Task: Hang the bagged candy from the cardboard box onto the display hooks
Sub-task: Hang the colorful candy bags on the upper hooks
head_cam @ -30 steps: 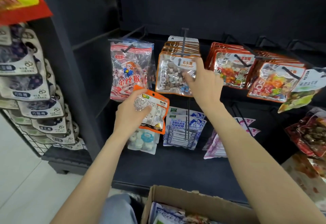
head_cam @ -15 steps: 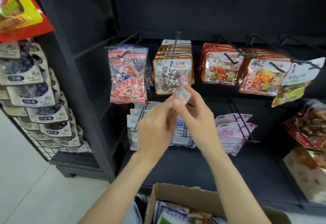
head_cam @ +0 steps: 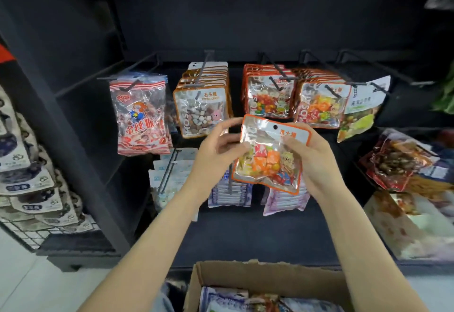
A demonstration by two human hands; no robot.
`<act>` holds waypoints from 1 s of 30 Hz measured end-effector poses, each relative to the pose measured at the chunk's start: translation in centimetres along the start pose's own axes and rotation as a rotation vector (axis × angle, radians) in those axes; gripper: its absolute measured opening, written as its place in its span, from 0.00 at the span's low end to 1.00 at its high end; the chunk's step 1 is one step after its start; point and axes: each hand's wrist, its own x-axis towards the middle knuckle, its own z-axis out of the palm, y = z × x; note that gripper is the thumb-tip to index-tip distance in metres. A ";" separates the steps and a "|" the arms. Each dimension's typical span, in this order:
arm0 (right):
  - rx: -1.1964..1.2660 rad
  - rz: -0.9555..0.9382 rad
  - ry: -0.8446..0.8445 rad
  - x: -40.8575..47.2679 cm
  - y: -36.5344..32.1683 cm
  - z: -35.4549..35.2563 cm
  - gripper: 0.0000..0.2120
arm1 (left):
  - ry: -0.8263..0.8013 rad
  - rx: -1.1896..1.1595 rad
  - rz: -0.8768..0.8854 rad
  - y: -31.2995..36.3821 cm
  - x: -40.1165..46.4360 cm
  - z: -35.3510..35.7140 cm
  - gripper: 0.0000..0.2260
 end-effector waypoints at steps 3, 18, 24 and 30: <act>0.070 0.017 0.110 1.6 -0.1 -1.8 0.11 | 0.001 0.024 -0.018 0.0 2.2 1.8 0.17; -0.645 -0.562 0.411 6.9 0.6 -11.4 0.24 | 0.090 0.370 0.486 -3.0 10.3 14.0 0.21; -0.691 -0.515 0.329 8.8 0.3 -12.5 0.23 | 0.123 0.426 0.490 -4.8 11.5 14.6 0.22; -0.753 -0.533 0.337 9.5 0.4 -12.3 0.23 | 0.134 0.472 0.408 -4.9 12.0 14.4 0.25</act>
